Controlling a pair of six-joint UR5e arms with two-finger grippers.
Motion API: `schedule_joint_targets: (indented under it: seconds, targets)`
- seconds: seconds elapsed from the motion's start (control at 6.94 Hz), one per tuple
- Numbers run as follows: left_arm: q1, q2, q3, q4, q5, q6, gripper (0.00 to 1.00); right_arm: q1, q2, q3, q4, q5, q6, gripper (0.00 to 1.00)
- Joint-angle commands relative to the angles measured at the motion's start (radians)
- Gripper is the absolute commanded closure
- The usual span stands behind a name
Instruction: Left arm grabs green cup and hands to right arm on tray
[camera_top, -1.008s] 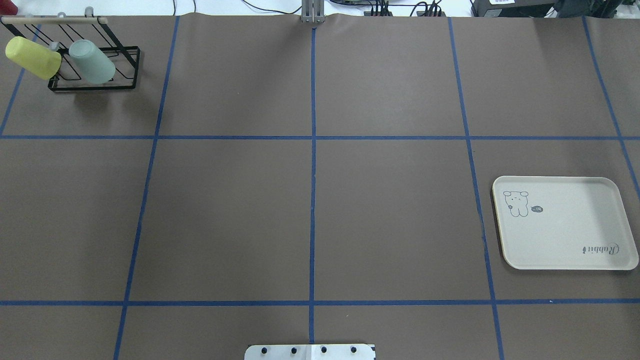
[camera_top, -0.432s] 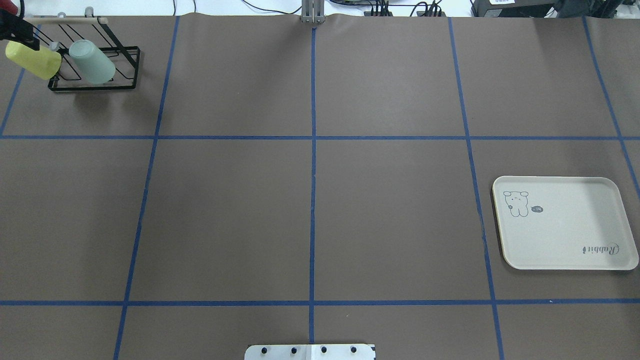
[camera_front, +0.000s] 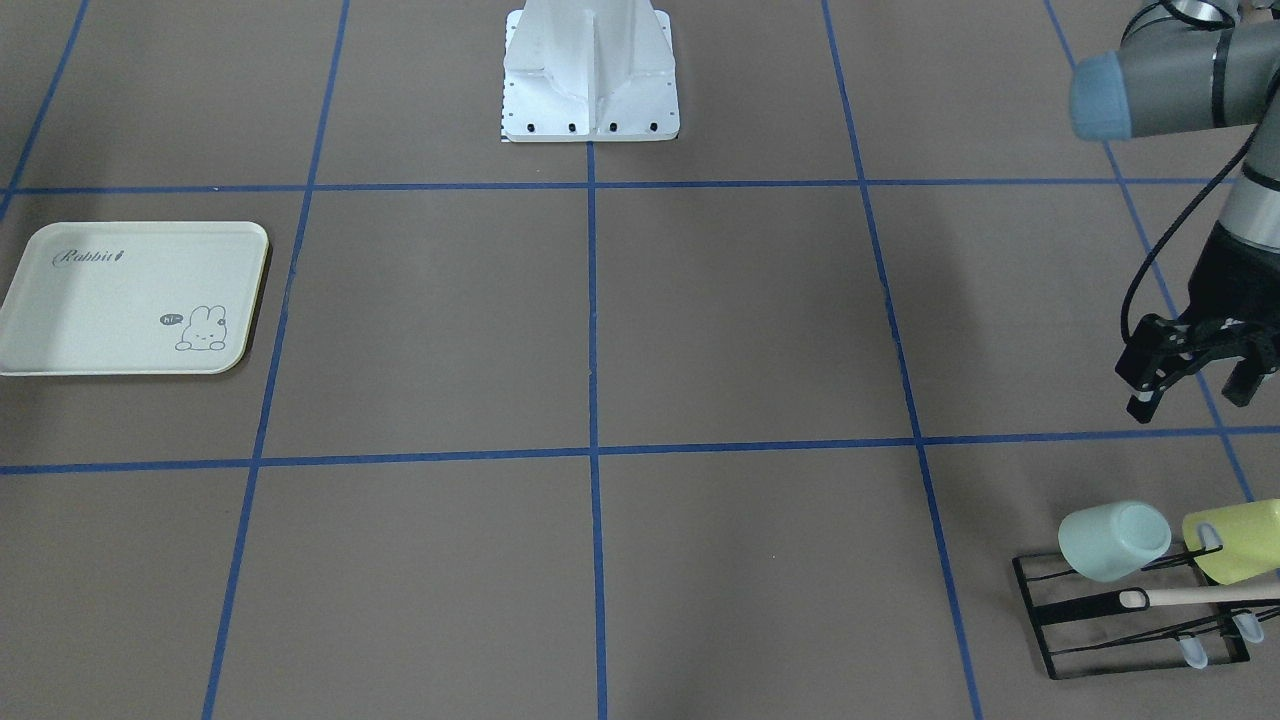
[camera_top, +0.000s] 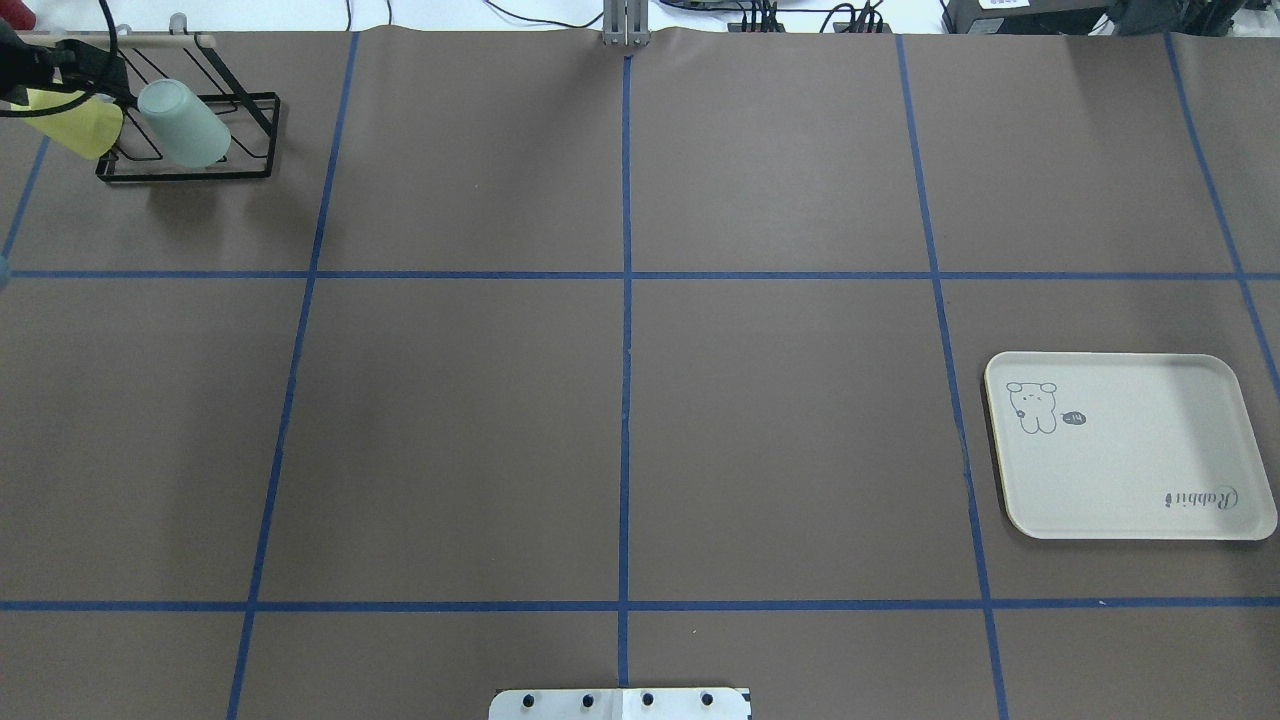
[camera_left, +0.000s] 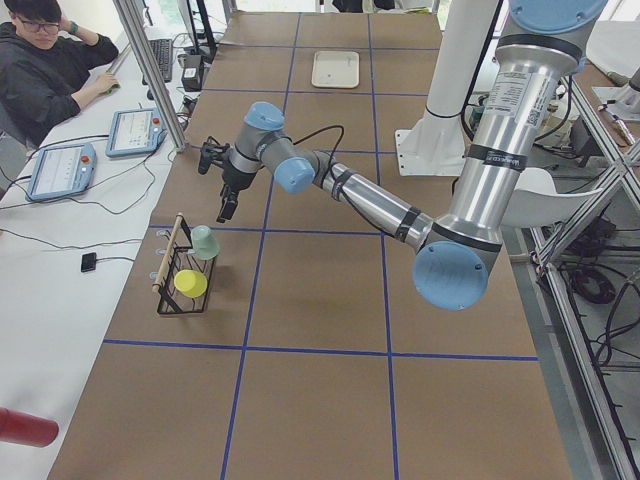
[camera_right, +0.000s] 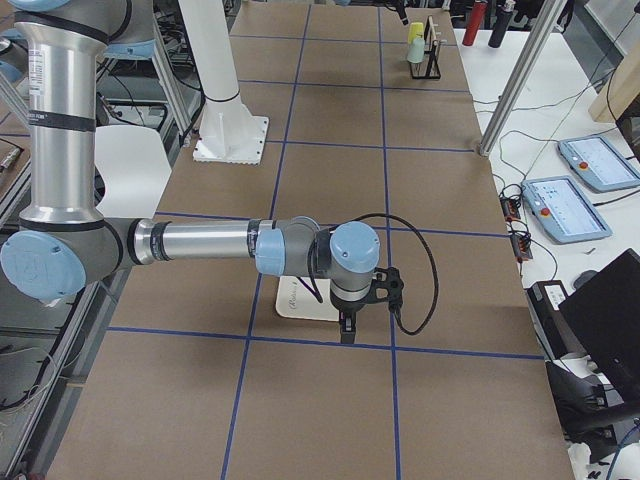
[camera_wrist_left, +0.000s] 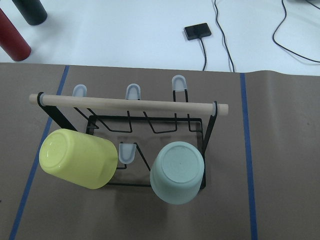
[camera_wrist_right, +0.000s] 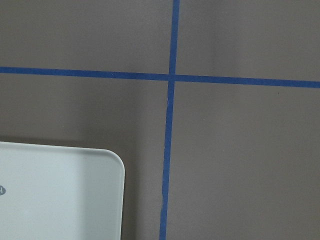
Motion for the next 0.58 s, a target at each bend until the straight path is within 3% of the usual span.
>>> schedule_joint_targets:
  seconds: [0.0, 0.29, 0.43]
  targets:
    - [0.075, 0.001, 0.063, -0.096, 0.177, -0.082, 0.0, 0.0, -0.001, 0.0, 0.0, 0.0, 0.0, 0.01]
    - [0.098, 0.004, 0.248, -0.405, 0.233, -0.128, 0.0, 0.0, -0.001, 0.0, 0.0, 0.0, 0.0, 0.01]
    - [0.099, 0.002, 0.27, -0.428, 0.253, -0.13, 0.0, 0.0, -0.001, 0.0, 0.0, 0.0, 0.0, 0.01]
